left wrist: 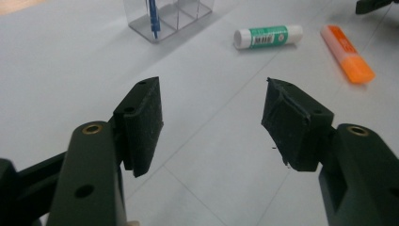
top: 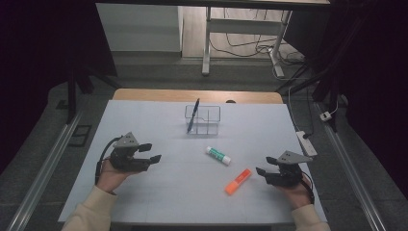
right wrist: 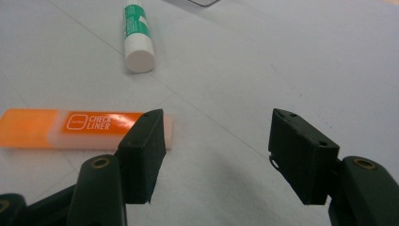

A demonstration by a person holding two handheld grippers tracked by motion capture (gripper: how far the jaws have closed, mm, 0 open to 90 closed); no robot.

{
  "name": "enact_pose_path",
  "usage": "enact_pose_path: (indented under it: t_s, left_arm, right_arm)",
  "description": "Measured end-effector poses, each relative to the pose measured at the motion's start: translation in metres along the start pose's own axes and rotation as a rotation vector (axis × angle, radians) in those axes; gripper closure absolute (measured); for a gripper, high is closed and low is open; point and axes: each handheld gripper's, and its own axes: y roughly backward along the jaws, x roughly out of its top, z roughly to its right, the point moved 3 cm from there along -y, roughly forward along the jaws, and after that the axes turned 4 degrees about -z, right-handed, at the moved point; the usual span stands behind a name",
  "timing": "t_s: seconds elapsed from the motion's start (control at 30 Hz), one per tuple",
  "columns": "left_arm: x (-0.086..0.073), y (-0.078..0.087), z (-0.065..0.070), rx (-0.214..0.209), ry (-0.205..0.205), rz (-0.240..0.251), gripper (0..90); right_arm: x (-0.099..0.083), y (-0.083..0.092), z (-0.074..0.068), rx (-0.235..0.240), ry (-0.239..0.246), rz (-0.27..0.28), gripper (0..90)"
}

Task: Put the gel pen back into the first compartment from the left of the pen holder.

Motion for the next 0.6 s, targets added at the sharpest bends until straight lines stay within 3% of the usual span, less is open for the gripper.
enact_pose_path:
  t_s: [0.2, 0.4, 0.6]
  left_arm:
    - [-0.009, 0.0, 0.006, -0.008, 0.004, -0.013, 37.7]
    - [-0.015, 0.002, 0.01, -0.009, 0.011, -0.015, 37.4]
    - [-0.023, 0.004, 0.015, -0.012, 0.019, -0.017, 37.1]
  right_arm:
    - [0.001, 0.0, 0.0, 0.013, 0.012, -0.003, 35.1]
    - [0.003, -0.001, -0.003, 0.065, 0.049, -0.01, 33.9]
    - [0.003, -0.002, -0.004, 0.074, 0.066, -0.022, 33.0]
